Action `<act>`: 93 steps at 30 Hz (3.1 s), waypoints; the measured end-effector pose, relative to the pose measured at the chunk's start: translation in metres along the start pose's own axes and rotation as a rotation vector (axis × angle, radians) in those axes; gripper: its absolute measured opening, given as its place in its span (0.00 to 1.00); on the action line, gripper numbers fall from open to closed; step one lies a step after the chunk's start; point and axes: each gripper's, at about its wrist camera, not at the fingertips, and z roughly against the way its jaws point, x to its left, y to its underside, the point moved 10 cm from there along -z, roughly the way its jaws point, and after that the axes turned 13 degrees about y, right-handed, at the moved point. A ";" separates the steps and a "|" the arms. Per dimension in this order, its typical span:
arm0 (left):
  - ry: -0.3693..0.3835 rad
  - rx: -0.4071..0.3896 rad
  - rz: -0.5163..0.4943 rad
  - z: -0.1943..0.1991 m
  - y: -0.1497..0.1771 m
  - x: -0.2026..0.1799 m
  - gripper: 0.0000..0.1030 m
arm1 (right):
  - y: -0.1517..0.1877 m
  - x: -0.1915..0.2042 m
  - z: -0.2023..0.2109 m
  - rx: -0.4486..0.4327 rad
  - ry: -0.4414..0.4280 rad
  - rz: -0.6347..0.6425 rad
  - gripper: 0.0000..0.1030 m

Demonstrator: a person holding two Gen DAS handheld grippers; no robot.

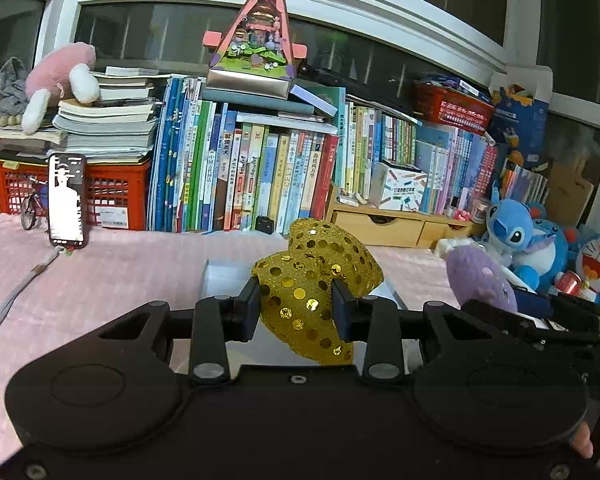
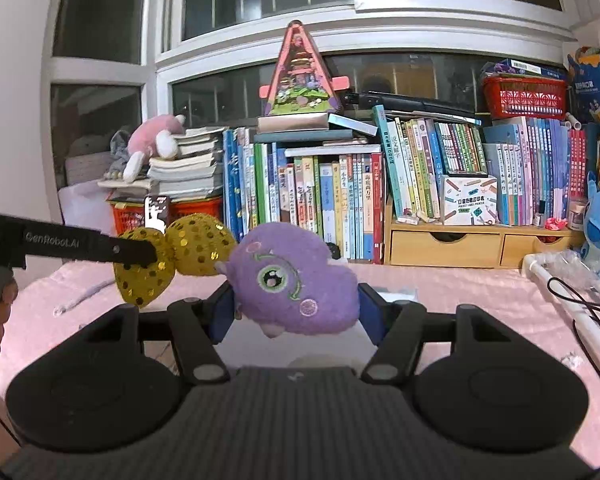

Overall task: Organize soft objects
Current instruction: 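Carry the bow with the left tool while the right tool carries the plush to the grey tray, then open the left tool over the tray while the right tool releases the plush beside it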

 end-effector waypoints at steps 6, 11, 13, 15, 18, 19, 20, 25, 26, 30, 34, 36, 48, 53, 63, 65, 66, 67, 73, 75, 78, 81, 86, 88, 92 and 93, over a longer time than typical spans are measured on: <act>0.010 0.103 0.059 -0.043 -0.018 0.010 0.33 | -0.019 -0.011 -0.040 0.105 -0.017 -0.027 0.64; 0.008 0.222 0.188 -0.085 -0.018 0.029 0.33 | -0.019 -0.021 -0.083 0.266 -0.010 -0.060 0.65; -0.006 0.251 0.207 -0.101 -0.017 0.035 0.33 | -0.013 -0.024 -0.100 0.329 0.007 -0.062 0.65; -0.028 0.278 0.218 -0.118 -0.013 0.039 0.33 | -0.005 -0.026 -0.114 0.382 0.017 -0.068 0.65; -0.050 0.321 0.250 -0.142 -0.003 0.042 0.33 | 0.010 -0.026 -0.136 0.476 0.019 -0.095 0.65; -0.053 0.336 0.260 -0.151 0.000 0.041 0.33 | 0.016 -0.025 -0.143 0.509 0.016 -0.108 0.65; -0.060 0.350 0.268 -0.159 0.003 0.041 0.33 | 0.020 -0.025 -0.150 0.534 0.015 -0.123 0.65; -0.114 0.383 0.276 -0.186 0.016 0.045 0.33 | 0.044 -0.026 -0.174 0.653 0.028 -0.170 0.65; -0.122 0.387 0.281 -0.190 0.018 0.045 0.33 | 0.049 -0.027 -0.177 0.676 0.032 -0.180 0.65; -0.149 0.412 0.314 -0.201 0.029 0.051 0.33 | 0.063 -0.032 -0.185 0.731 0.052 -0.202 0.65; -0.173 0.431 0.331 -0.207 0.040 0.055 0.33 | 0.069 -0.035 -0.187 0.753 0.070 -0.191 0.65; -0.177 0.436 0.329 -0.209 0.043 0.055 0.33 | 0.069 -0.035 -0.188 0.756 0.072 -0.187 0.66; -0.169 0.474 0.352 -0.214 0.057 0.056 0.35 | 0.079 -0.035 -0.194 0.781 0.094 -0.166 0.67; -0.158 0.487 0.355 -0.216 0.061 0.055 0.36 | 0.085 -0.035 -0.197 0.790 0.100 -0.156 0.67; -0.143 0.510 0.349 -0.216 0.066 0.052 0.42 | 0.088 -0.038 -0.199 0.802 0.113 -0.145 0.75; -0.144 0.507 0.351 -0.214 0.065 0.053 0.46 | 0.088 -0.040 -0.199 0.805 0.116 -0.151 0.79; -0.143 0.505 0.354 -0.213 0.064 0.053 0.49 | 0.087 -0.041 -0.198 0.807 0.121 -0.155 0.82; -0.139 0.503 0.359 -0.211 0.063 0.053 0.51 | 0.086 -0.042 -0.198 0.805 0.123 -0.159 0.83; -0.103 0.459 0.386 -0.197 0.052 0.052 0.68 | 0.074 -0.045 -0.189 0.770 0.093 -0.176 0.87; -0.094 0.443 0.380 -0.192 0.047 0.052 0.73 | 0.069 -0.047 -0.185 0.755 0.087 -0.175 0.90; -0.077 0.424 0.358 -0.184 0.039 0.047 0.74 | 0.059 -0.047 -0.180 0.723 0.084 -0.161 0.92; -0.062 0.407 0.332 -0.175 0.033 0.040 0.75 | 0.049 -0.046 -0.173 0.692 0.072 -0.156 0.93; -0.031 0.357 0.286 -0.155 0.026 0.026 0.79 | 0.037 -0.046 -0.155 0.634 0.050 -0.147 0.94; -0.019 0.328 0.265 -0.145 0.024 0.019 0.81 | 0.033 -0.046 -0.146 0.603 0.042 -0.155 0.94; 0.009 0.274 0.234 -0.125 0.024 0.006 0.84 | 0.028 -0.049 -0.126 0.535 0.028 -0.171 0.95; 0.014 0.262 0.230 -0.121 0.024 0.003 0.84 | 0.027 -0.049 -0.121 0.520 0.024 -0.176 0.95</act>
